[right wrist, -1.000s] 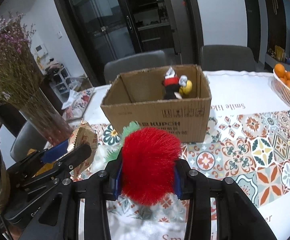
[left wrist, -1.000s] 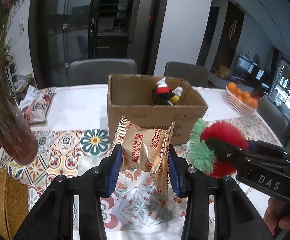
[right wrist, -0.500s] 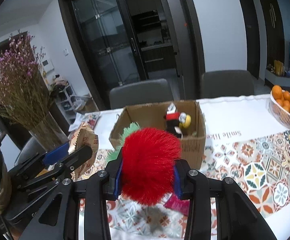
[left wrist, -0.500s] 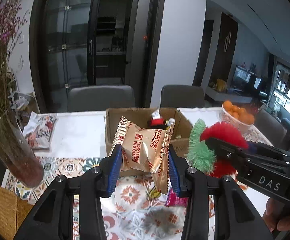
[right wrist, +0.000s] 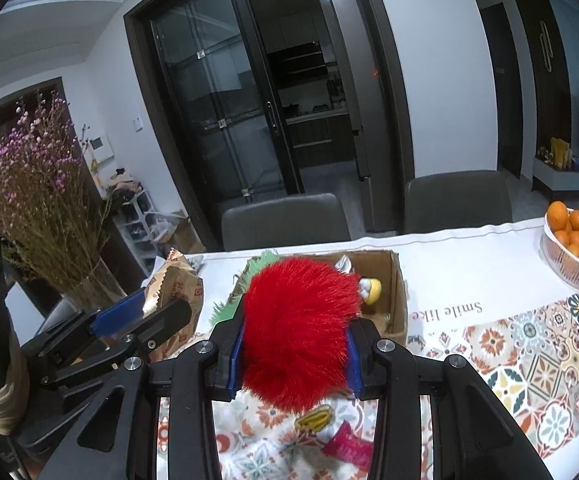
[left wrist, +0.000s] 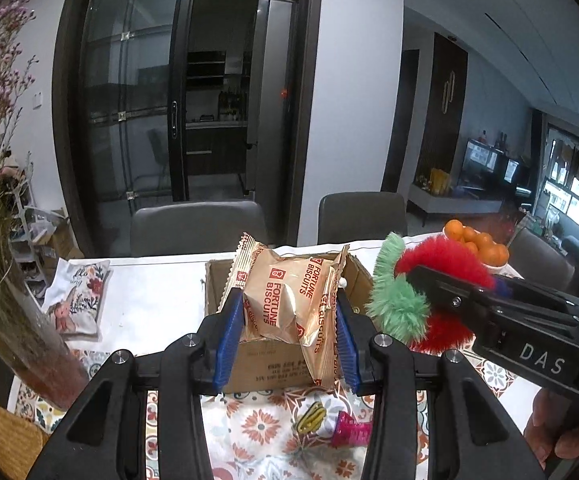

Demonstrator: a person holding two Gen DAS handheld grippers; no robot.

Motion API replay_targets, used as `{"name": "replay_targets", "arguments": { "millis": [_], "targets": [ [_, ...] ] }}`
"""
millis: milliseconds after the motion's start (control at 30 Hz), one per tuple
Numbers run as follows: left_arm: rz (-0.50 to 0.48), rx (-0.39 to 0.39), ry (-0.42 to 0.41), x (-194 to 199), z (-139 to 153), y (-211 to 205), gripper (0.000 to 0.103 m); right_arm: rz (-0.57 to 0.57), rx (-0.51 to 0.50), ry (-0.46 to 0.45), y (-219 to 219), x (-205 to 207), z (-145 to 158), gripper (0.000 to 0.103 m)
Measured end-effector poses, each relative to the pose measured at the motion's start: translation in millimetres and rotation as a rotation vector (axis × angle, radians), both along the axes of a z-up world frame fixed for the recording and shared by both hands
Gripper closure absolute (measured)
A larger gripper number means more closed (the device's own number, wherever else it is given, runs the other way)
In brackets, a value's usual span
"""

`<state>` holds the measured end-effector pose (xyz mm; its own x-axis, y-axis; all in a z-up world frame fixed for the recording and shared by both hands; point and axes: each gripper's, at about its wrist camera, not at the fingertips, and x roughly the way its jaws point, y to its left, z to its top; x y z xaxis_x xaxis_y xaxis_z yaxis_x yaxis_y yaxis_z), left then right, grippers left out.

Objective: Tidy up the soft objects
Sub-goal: 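Lift the biscuit packet and pom-pom and carry both toward the box, then lower the biscuit packet into the box and open the left gripper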

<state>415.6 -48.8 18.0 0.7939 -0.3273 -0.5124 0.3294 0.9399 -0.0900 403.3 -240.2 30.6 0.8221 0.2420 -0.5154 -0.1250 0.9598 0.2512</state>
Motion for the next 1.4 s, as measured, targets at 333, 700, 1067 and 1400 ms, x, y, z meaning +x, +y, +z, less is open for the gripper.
{"name": "replay_targets", "arguments": {
  "millis": [333, 700, 1067, 1400],
  "targets": [
    [-0.014, 0.007, 0.031, 39.3, -1.4, -8.9, 0.061, 0.020, 0.006, 0.014, -3.7, 43.1, 3.1, 0.063],
    [-0.028, -0.003, 0.096, 90.3, -15.5, -21.1, 0.061, 0.022, 0.008, 0.073, -7.1, 96.2, -9.7, 0.071],
    [-0.081, 0.021, 0.303, 146.5, -61.6, -49.6, 0.032, 0.002, -0.016, 0.137, -11.7, 125.9, -33.5, 0.071],
    [-0.040, 0.056, 0.271, 139.4, -57.5, -52.0, 0.028, -0.029, -0.025, 0.139, -21.3, 119.0, -36.7, 0.071]
  ]
}}
